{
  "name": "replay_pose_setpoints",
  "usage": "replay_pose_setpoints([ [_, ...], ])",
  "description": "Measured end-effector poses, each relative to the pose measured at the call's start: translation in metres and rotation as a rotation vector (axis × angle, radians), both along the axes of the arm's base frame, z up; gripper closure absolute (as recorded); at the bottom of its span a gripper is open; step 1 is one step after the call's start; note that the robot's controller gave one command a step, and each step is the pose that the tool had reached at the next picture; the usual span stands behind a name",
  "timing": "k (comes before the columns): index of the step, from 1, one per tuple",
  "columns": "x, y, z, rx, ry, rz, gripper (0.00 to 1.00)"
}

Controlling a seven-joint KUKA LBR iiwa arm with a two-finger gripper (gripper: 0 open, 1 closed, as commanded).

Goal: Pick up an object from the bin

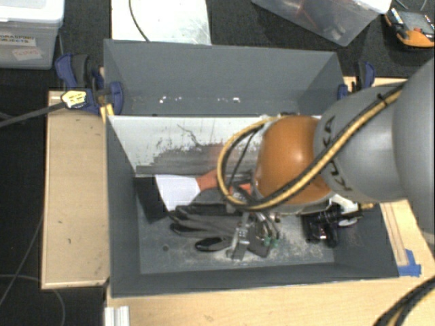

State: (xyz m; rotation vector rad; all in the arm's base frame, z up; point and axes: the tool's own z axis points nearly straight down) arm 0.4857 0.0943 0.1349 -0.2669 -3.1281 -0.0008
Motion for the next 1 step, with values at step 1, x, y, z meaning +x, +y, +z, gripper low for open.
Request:
replay_pose_setpoints([
  [1, 0.0066, 0.0321, 0.0083, 0.004, -0.008, 0.03, 1.0],
])
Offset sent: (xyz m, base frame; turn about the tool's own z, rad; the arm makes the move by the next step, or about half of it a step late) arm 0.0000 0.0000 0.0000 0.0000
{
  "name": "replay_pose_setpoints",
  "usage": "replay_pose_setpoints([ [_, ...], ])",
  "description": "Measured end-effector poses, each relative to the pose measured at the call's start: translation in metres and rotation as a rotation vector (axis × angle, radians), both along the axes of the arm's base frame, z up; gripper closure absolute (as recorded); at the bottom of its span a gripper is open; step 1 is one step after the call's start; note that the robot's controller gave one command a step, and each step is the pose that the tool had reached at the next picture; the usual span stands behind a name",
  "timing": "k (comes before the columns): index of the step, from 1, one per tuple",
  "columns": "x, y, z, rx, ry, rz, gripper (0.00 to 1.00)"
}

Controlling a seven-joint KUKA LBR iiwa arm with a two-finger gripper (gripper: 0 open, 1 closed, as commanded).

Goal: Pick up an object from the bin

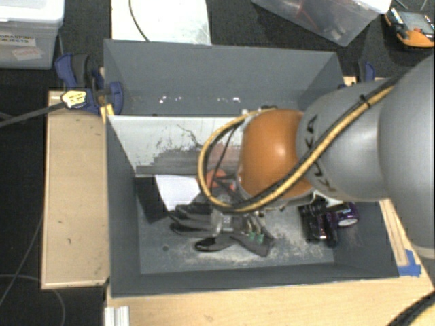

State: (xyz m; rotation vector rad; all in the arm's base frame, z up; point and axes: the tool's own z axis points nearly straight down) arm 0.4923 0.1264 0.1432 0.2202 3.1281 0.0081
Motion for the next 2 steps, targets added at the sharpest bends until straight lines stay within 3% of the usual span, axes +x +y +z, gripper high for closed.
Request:
replay_pose_setpoints([
  [1, 0.0, 0.0, 0.0, 0.0, 0.0, -0.001, 1.0],
  [2, -0.003, 0.004, -0.025, 0.0, 0.0, 0.011, 1.0],
])
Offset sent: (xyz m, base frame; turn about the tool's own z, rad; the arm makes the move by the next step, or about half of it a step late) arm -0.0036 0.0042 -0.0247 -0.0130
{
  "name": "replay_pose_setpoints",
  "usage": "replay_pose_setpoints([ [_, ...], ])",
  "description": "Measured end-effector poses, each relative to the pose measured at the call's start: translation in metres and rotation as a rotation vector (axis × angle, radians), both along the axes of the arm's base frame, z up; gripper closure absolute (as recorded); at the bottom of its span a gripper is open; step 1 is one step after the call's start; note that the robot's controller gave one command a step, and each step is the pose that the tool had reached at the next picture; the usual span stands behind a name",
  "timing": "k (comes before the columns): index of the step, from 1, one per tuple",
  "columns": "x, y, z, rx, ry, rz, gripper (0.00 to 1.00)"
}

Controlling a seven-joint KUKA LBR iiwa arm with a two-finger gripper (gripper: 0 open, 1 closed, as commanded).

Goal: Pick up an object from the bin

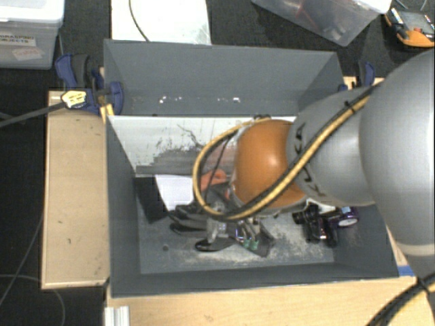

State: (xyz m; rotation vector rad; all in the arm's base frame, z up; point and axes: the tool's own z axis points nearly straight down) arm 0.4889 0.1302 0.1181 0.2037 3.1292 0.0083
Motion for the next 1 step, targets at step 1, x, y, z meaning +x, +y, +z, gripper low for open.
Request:
replay_pose_setpoints([
  [1, 0.013, -0.0092, 0.0067, 0.0, -0.005, 0.009, 1.0],
])
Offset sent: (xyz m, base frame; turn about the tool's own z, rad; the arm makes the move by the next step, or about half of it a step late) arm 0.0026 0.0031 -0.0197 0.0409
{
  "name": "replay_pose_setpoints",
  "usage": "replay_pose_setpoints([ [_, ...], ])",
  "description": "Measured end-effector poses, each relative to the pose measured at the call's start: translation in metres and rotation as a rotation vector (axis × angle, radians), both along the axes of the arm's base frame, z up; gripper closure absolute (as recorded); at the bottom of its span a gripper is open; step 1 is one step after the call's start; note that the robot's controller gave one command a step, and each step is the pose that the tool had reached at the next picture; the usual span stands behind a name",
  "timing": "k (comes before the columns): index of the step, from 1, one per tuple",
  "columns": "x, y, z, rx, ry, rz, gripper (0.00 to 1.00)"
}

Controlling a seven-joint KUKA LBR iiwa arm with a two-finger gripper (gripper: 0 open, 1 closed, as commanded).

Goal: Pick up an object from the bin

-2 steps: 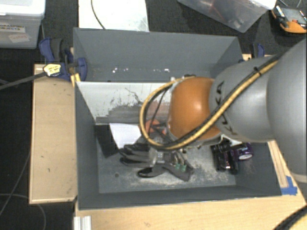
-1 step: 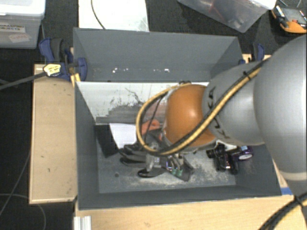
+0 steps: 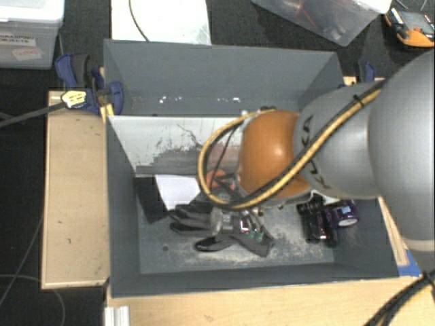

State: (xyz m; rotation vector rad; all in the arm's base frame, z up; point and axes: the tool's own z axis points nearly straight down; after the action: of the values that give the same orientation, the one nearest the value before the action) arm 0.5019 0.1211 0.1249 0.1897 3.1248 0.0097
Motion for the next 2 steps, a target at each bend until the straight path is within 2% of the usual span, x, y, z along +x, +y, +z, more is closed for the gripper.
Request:
replay_pose_setpoints([
  [1, -0.011, 0.013, -0.027, 0.001, 0.007, -0.048, 1.0],
  [2, 0.001, 0.014, -0.011, 0.003, -0.002, -0.104, 1.0],
])
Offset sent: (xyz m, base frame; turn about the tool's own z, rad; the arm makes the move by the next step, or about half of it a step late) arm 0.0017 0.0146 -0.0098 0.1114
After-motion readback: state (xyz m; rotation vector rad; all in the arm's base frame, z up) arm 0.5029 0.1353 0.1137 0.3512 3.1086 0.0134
